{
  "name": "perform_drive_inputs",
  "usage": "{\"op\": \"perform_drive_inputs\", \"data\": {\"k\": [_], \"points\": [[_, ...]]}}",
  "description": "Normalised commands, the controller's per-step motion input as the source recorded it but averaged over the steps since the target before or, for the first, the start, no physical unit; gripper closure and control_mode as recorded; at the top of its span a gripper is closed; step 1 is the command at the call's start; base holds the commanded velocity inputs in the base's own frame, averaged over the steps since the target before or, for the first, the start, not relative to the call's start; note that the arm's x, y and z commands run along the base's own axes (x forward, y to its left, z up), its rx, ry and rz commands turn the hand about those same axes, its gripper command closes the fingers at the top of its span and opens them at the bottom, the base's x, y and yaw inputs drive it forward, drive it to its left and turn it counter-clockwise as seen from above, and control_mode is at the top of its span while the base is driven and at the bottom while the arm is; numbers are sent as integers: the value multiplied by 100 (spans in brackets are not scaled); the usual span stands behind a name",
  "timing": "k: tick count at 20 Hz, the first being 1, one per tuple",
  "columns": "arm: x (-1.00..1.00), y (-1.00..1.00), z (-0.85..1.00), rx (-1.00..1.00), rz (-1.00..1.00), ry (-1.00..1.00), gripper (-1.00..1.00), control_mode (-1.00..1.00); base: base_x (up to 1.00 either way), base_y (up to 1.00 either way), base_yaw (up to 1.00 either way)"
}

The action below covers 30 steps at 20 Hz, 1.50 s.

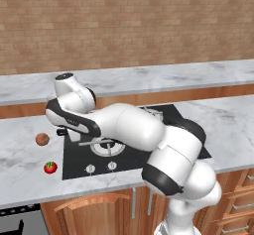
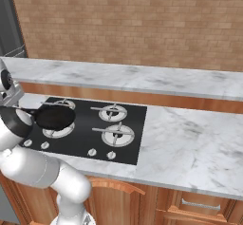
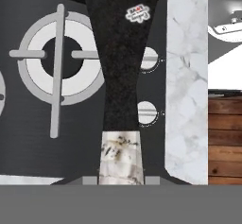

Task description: Place the pan on the front left burner on the stove. Then place the tomato and the onion in the pan and turn on the front left burner.

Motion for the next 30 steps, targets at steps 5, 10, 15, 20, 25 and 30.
{"op": "perform_drive_inputs", "data": {"k": [5,10,15,20,25,30], "points": [[0,12,-21,0,0,0,100,-100,0,0,0],[2,18,-10,0,0,-1,100,-100,0,0,0],[10,15,0,0,0,-4,100,-100,0,0,0],[7,7,-1,0,0,-2,100,-100,0,0,0],[5,2,-10,2,0,0,100,-100,0,0,0],[10,4,-14,2,0,0,100,-100,0,0,0]]}}
